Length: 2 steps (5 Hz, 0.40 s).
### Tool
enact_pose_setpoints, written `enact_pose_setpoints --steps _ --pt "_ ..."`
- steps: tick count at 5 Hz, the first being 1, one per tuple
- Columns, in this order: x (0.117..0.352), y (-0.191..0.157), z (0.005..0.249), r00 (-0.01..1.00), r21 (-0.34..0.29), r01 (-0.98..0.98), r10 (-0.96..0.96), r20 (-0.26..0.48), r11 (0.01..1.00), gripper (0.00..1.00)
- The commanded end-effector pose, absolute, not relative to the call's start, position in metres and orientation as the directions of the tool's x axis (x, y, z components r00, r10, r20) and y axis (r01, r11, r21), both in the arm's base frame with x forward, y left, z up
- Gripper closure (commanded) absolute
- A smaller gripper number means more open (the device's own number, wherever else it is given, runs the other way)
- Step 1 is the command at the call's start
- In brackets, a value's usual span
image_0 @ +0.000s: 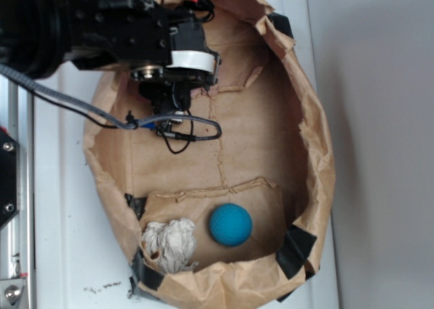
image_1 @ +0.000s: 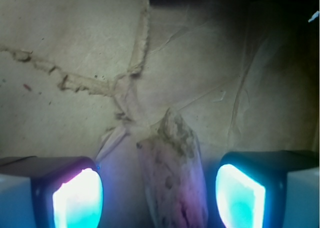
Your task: Grab the wood chip.
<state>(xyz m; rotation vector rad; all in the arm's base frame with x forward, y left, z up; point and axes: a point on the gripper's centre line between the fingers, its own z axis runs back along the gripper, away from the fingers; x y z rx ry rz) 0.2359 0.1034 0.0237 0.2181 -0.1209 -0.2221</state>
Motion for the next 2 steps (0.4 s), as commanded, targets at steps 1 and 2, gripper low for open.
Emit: enact_pose_setpoints --steps 1,2 --pt "0.2381 0.1158 0.0185 0.956 0.359 0.249 -0.287 0.057 0.899 0.00" --pt "0.2381 0.1147 0.0173 0.955 0.335 0.265 -0.294 0.038 0.904 0.00"
